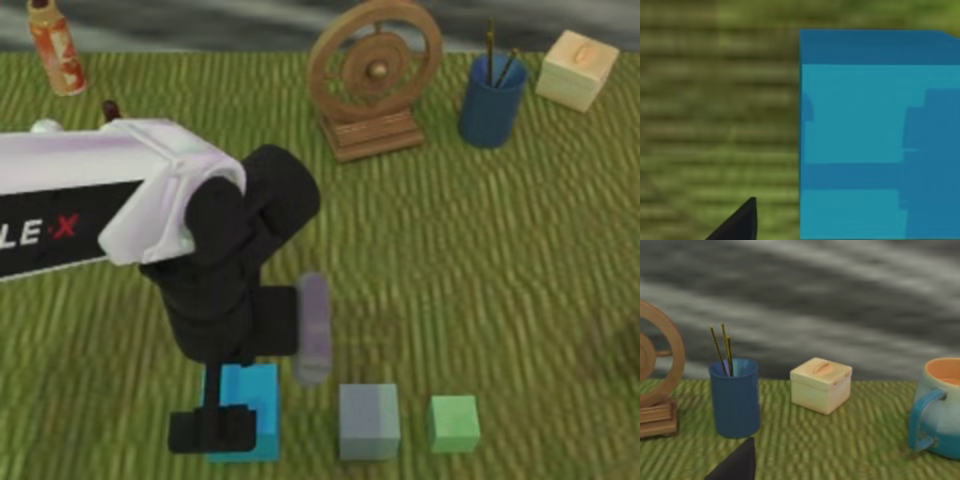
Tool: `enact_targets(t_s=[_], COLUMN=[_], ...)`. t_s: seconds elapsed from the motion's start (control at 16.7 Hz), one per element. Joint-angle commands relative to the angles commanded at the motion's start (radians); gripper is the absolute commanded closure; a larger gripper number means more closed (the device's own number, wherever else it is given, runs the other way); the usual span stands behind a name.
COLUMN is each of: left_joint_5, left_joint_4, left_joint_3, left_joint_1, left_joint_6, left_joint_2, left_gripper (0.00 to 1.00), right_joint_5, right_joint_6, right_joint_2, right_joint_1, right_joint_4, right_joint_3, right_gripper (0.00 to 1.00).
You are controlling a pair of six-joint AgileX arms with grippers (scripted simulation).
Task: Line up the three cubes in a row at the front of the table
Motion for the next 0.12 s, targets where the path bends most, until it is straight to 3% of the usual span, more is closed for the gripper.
enact_targets(t_s=[0.12], left_joint_5=[0.000], left_joint_4=[-0.025], left_joint_3=[0.017], left_joint_1=[0.003], left_joint_6=[-0.001], left_joint_2=[-0.017], left_gripper=[0.00], right_joint_5=[0.000], right_joint_6=[0.000], right_joint_2=[0.000], right_joint_1=[0.000], right_joint_4=[0.000], right_joint_3=[0.000], right_gripper=[0.00])
